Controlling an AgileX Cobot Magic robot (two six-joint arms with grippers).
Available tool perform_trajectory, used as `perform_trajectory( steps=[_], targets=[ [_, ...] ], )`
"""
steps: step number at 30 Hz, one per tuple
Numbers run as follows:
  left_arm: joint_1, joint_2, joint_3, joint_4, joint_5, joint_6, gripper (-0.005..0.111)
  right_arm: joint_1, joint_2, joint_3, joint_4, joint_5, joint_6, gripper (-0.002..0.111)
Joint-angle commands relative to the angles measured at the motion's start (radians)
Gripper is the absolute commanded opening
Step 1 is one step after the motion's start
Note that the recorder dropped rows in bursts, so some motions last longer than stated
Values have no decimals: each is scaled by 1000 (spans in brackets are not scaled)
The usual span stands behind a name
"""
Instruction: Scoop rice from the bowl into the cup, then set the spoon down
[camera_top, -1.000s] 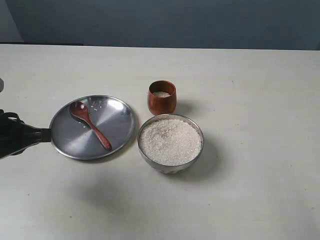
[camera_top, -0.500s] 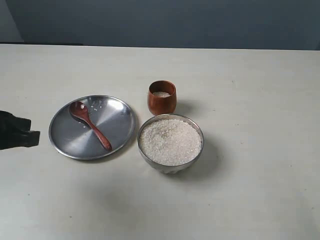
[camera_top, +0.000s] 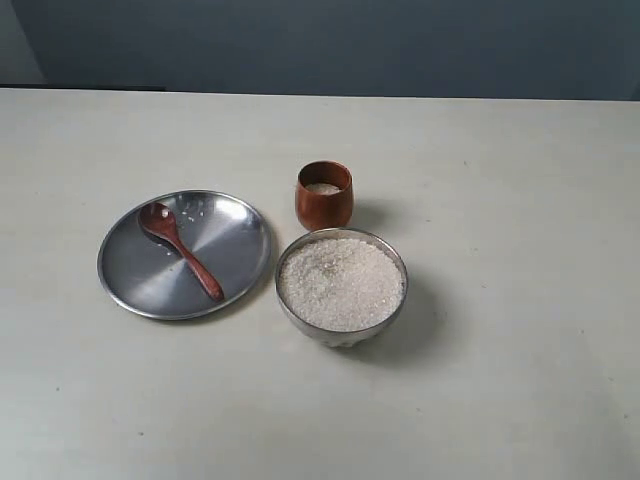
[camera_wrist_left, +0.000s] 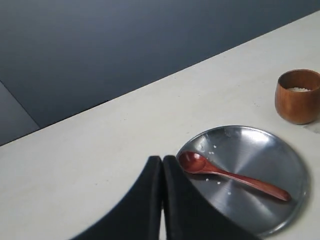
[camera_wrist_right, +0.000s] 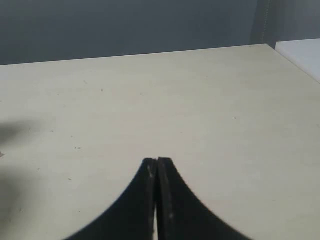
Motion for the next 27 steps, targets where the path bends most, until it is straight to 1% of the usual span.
perform_trajectory(
  steps=[1, 5, 7, 9, 15, 27],
  targets=[
    [-3, -31, 12, -71, 9, -5, 0, 3, -5, 2, 0, -12, -8, 0],
    [-3, -31, 12, -201, 25, -5, 0, 3, -5, 2, 0, -12, -8, 0],
    [-3, -31, 12, -314, 25, -5, 0, 3, -5, 2, 0, -12, -8, 0],
    [-3, -31, 12, -346, 28, -5, 0, 3, -5, 2, 0, -12, -8, 0],
    [-3, -31, 12, -512, 27, -5, 0, 3, -5, 2, 0, -12, -8, 0],
    [-3, -31, 12, -493, -1, 3, 0, 3, -5, 2, 0, -12, -8, 0]
  ],
)
